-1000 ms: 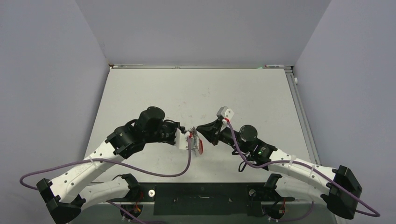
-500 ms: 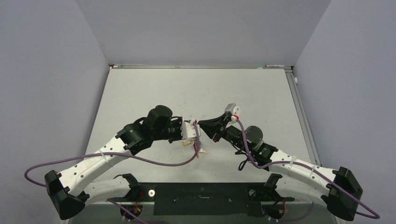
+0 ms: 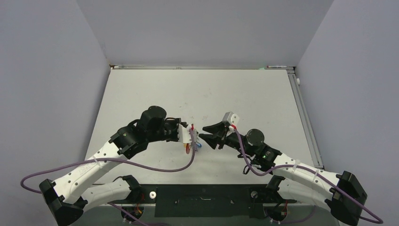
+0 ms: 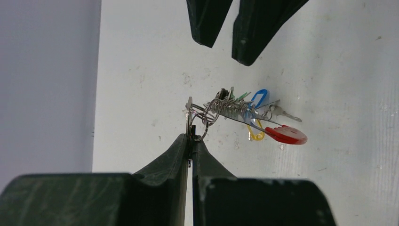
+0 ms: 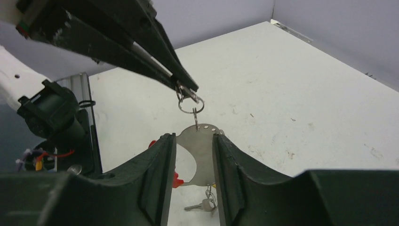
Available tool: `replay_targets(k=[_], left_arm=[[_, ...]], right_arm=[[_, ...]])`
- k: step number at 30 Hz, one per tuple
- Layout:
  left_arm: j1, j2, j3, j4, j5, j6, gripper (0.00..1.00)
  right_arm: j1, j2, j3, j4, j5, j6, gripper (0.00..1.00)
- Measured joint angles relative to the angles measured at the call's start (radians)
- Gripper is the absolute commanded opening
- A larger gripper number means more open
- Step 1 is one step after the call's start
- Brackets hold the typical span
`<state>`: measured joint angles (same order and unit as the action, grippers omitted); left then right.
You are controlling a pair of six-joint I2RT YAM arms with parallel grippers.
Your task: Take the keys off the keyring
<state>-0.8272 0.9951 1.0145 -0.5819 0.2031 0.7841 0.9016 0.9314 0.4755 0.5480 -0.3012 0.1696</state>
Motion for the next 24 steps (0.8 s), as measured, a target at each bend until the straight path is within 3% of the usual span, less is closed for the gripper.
replay_targets(k=[13,24], left_arm=[[0.018,-0.058,-0.013,-0.039,0.113,0.288,0.00],[0.018,-0.057,-0.013,-0.047,0.140,0.320,0.00]], right_arm=[[-0.003,0.032,0.050,-0.142,-0.224,-0.186,0.47],[0.043,0.090,0.078,-0.142,-0.139,-0.163,0.44]])
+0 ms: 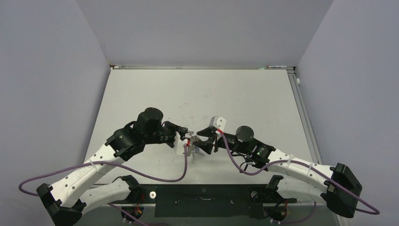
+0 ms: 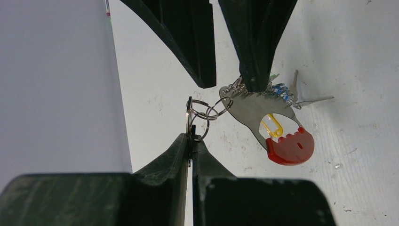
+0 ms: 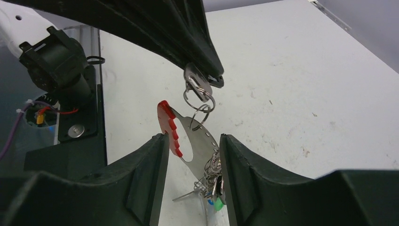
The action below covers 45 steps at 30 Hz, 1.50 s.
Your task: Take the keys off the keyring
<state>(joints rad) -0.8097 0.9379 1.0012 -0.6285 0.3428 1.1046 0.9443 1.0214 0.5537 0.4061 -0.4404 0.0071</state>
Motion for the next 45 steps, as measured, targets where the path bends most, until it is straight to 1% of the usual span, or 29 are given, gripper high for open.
replay_targets(k=[3,11,15,21,27,30,32,34,39,41,42,45], left_arm=[[0.000,0.002,0.000,0.000,0.006,0.000,0.00],[0.000,0.003,0.000,0.000,0.012,0.004,0.00],[-0.001,0.006,0.000,0.000,0.013,0.003,0.00],[-0.001,0.007,0.000,0.000,0.014,-0.001,0.00],[-0.001,0.006,0.000,0.000,0.014,-0.010,0.00],[-0.001,0.006,0.000,0.000,0.014,-0.016,0.00],[-0.001,0.006,0.000,0.000,0.014,-0.020,0.00],[-0.001,0.006,0.000,0.000,0.014,-0.021,0.00],[-0.001,0.006,0.000,0.000,0.014,-0.023,0.00],[-0.001,0.006,0.000,0.000,0.014,-0.024,0.00],[-0.001,0.006,0.000,0.000,0.014,-0.024,0.00],[-0.001,0.006,0.000,0.000,0.015,-0.024,0.00]], right_arm=[[0.000,0.014,0.002,0.006,0.040,0.029,0.43],[0.007,0.045,0.029,0.036,0.089,0.073,0.38],[0.014,0.056,0.030,0.048,0.097,0.077,0.38],[0.026,0.058,0.030,0.064,0.102,0.060,0.32],[0.027,0.074,0.030,0.068,0.101,0.032,0.35],[0.031,0.074,0.030,0.069,0.100,0.022,0.30],[0.032,0.074,0.030,0.069,0.098,0.018,0.23],[0.032,0.074,0.030,0.069,0.093,0.007,0.19],[0.032,0.074,0.030,0.064,0.084,-0.021,0.24],[0.032,0.074,0.030,0.063,0.080,-0.031,0.28],[0.032,0.074,0.030,0.063,0.077,-0.035,0.29],[0.033,0.074,0.030,0.063,0.072,-0.050,0.21]])
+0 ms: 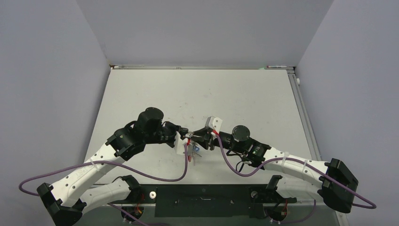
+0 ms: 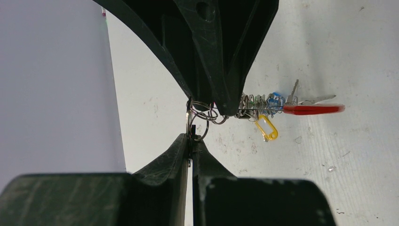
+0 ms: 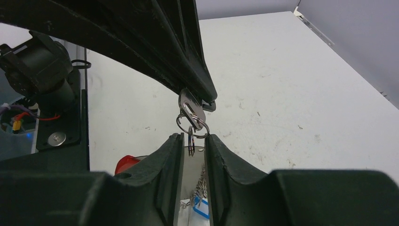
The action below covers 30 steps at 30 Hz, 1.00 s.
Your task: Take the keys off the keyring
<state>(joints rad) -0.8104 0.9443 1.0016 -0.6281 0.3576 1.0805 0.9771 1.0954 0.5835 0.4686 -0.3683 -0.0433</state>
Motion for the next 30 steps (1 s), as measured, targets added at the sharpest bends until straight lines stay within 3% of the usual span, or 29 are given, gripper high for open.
replay_targets(k=[7,10,22,30], left_arm=[[0.000,0.000,0.001,0.000,0.004,-0.003,0.00],[0.000,0.000,0.003,-0.003,0.003,-0.005,0.00],[0.003,0.000,0.013,-0.008,-0.004,-0.023,0.00],[-0.032,0.000,0.026,-0.003,-0.062,-0.022,0.00]], right_arm=[[0.000,0.000,0.000,-0.010,-0.004,-0.023,0.15],[0.000,0.000,0.000,-0.011,-0.004,-0.033,0.06],[0.001,-0.008,0.000,-0.020,0.031,-0.052,0.05],[0.006,-0.013,0.006,-0.022,0.129,0.040,0.05]])
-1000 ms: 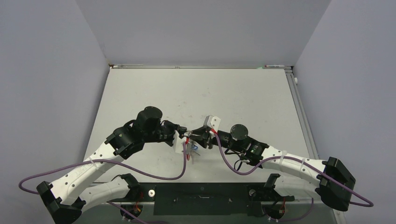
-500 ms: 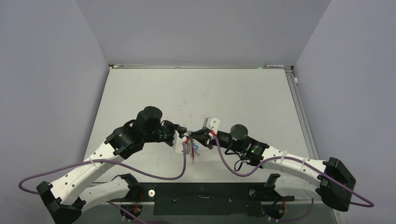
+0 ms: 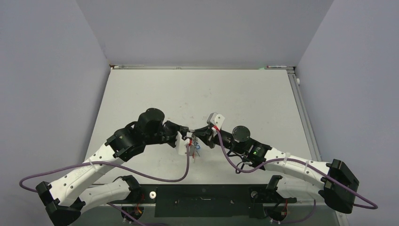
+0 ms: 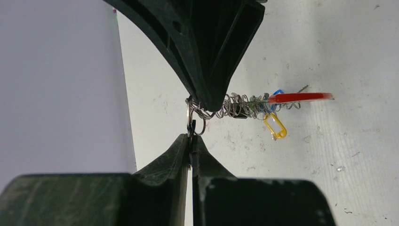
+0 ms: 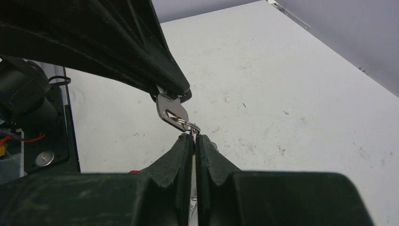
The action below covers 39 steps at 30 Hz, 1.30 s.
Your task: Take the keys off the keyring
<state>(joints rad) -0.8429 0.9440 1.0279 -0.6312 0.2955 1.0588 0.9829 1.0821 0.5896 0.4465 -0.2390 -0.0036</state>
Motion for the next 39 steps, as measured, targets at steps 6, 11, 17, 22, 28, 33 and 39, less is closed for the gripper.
replay_targets(k=[6,11,17,22,28,33,39], left_arm=[[-0.047,-0.016,-0.003,0.020,-0.060,0.039,0.00],[-0.051,-0.043,-0.023,0.038,-0.078,0.052,0.00],[-0.052,-0.053,-0.032,0.047,-0.098,0.006,0.00],[-0.052,-0.054,-0.047,0.066,-0.107,-0.060,0.00],[-0.042,-0.054,-0.069,0.097,-0.104,-0.161,0.00],[0.010,-0.055,-0.070,0.106,-0.037,-0.248,0.00],[0.142,-0.115,-0.085,0.141,0.172,-0.385,0.21]], right_arm=[[-0.026,0.000,0.008,-0.024,0.033,0.086,0.05],[-0.049,-0.002,0.011,-0.031,0.047,0.135,0.05],[-0.055,-0.021,0.010,-0.024,0.051,0.130,0.05],[-0.061,-0.039,-0.011,0.046,0.045,0.074,0.05],[-0.057,-0.047,-0.044,0.159,-0.012,-0.036,0.05],[-0.032,-0.064,-0.065,0.232,-0.071,-0.113,0.05],[-0.006,-0.092,-0.072,0.292,-0.116,-0.183,0.05]])
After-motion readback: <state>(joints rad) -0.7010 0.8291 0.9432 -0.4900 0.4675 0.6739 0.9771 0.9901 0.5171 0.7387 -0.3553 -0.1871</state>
